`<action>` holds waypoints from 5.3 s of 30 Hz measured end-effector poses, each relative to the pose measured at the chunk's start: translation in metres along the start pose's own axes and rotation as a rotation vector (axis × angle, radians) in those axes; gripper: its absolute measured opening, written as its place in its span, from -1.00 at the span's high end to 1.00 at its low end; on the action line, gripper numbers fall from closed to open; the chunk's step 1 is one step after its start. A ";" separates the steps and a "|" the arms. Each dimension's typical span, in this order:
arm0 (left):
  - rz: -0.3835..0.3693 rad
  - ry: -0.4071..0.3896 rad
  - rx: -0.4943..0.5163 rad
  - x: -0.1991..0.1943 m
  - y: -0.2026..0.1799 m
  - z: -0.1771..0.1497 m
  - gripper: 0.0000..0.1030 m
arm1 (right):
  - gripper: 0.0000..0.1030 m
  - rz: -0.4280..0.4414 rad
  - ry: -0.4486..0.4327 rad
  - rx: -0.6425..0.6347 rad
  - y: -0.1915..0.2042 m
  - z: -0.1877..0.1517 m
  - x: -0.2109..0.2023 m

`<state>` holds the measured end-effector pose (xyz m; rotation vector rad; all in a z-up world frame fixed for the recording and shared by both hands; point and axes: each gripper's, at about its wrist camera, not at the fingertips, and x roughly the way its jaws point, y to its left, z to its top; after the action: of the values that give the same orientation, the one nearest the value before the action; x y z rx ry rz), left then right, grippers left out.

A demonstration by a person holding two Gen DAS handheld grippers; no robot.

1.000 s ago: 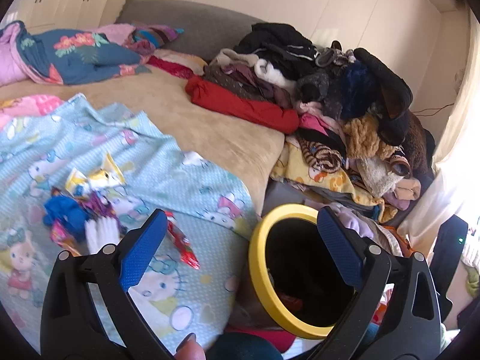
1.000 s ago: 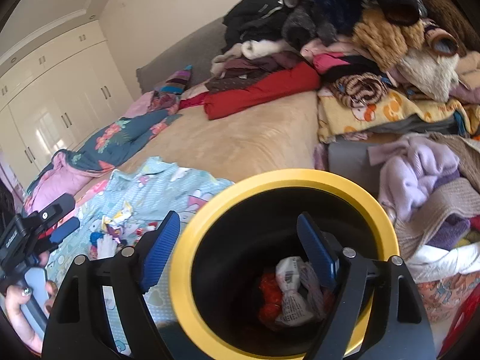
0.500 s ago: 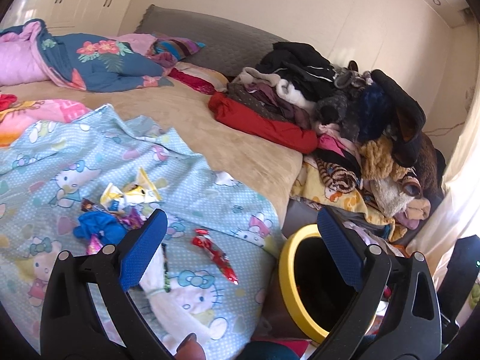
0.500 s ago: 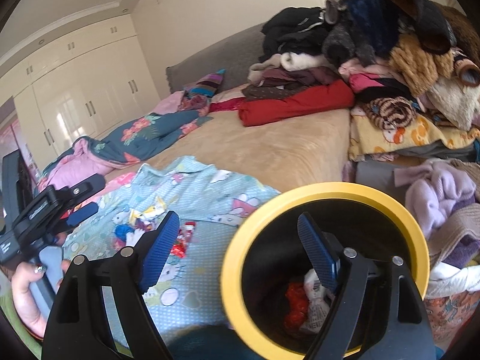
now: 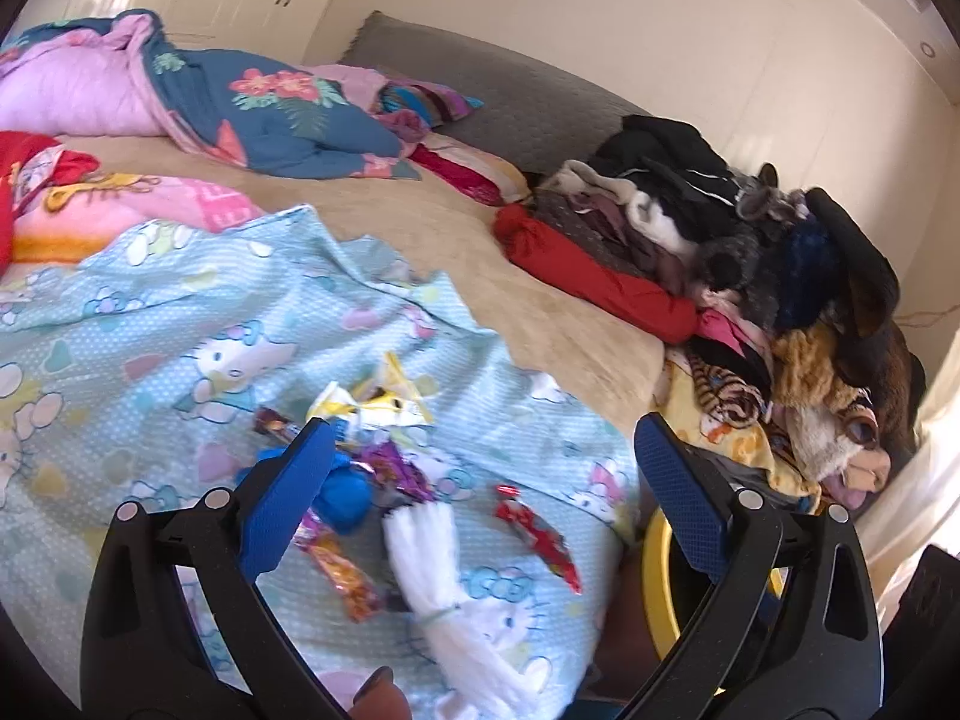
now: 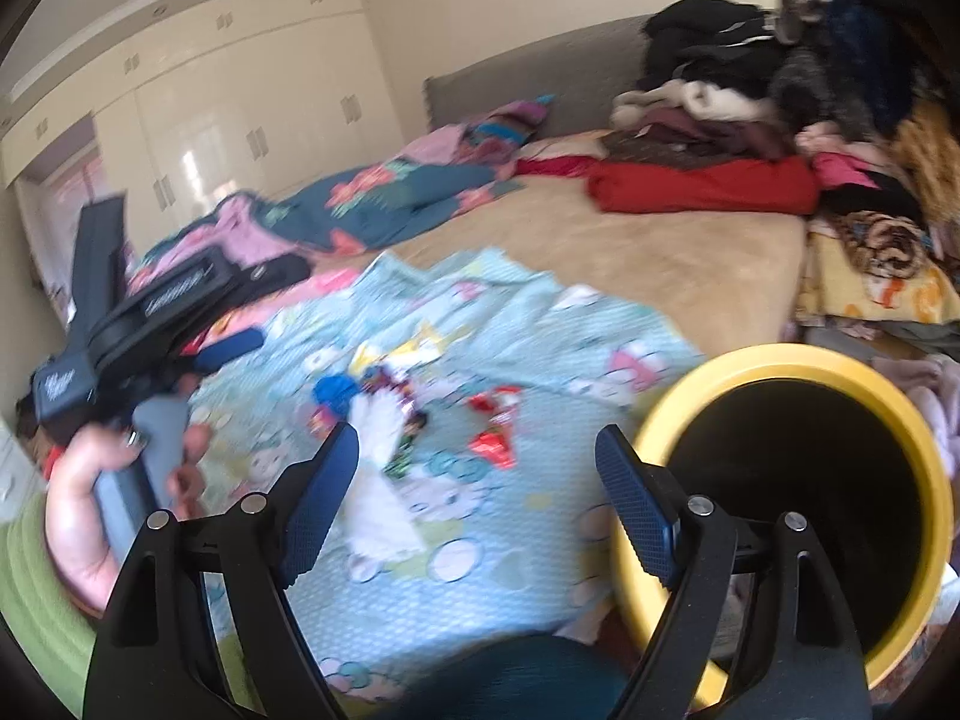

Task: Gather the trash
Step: 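Move both tools back over the wrappers and white mesh sleeve, then grasp the yellow wrapper with the left tool while the right tool grasps the white mesh sleeve, then carry the yellow wrapper and white mesh sleeve with both tools over the yellow bin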

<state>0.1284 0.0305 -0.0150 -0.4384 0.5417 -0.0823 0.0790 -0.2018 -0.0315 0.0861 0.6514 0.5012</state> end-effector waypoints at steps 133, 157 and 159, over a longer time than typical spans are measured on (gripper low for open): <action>-0.153 0.083 0.205 -0.027 -0.061 -0.003 0.48 | 0.64 0.000 -0.102 0.078 -0.042 0.020 -0.046; -0.220 0.130 0.269 -0.021 -0.105 -0.028 0.48 | 0.64 -0.109 -0.123 0.193 -0.106 0.020 -0.064; -0.225 0.135 0.274 -0.020 -0.108 -0.031 0.48 | 0.64 -0.118 -0.120 0.206 -0.113 0.018 -0.064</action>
<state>0.0995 -0.0751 0.0165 -0.2251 0.6027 -0.3997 0.0934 -0.3297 -0.0068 0.2684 0.5847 0.3112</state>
